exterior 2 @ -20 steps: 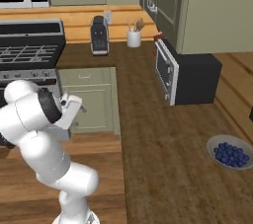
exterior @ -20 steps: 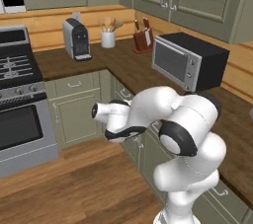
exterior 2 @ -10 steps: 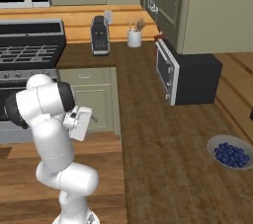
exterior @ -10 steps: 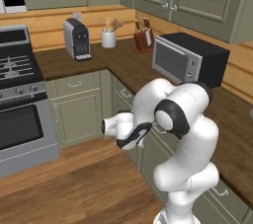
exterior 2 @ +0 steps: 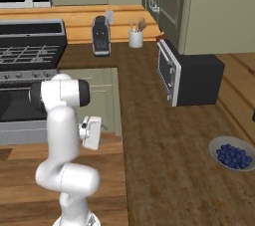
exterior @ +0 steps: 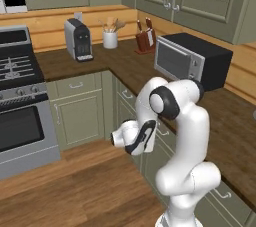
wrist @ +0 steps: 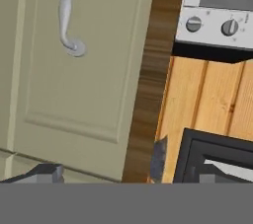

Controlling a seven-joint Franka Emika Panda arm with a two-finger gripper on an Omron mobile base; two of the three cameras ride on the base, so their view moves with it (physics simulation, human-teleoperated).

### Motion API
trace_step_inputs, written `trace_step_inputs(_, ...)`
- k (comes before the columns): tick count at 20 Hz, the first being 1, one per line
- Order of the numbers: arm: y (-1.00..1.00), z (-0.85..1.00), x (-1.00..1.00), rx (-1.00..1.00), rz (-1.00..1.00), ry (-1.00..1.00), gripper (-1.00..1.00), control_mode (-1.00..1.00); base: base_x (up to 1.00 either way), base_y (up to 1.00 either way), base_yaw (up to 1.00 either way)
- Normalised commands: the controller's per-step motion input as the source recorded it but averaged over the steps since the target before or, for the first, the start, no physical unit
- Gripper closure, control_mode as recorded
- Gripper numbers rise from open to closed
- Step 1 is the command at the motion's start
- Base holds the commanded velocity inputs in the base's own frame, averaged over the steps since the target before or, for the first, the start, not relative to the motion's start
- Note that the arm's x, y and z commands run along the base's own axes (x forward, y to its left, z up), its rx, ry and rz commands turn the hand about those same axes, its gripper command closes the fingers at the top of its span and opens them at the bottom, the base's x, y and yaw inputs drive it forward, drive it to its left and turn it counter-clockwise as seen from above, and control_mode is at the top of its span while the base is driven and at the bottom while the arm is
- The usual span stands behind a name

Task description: Take a straw from the drawer in front and place it inside the glass cup on the dining counter.

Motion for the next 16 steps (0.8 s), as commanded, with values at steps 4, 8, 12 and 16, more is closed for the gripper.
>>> trace_step_inputs(4,-0.19,-0.44,0.47,-0.07,0.00,0.00,-1.00,-1.00,0.00,0.00,0.00)
trace_step_inputs(8,-0.13,-0.33,0.52,-0.05,0.00,-0.01,-1.00,-1.00,0.00,0.00,0.00)
trace_step_inputs(12,-0.08,-0.10,0.45,-0.04,0.00,-0.09,-1.00,-1.00,0.00,0.00,0.00)
trace_step_inputs(16,-0.11,0.00,0.23,-0.02,0.00,-0.15,-1.00,-1.00,0.00,0.00,0.00)
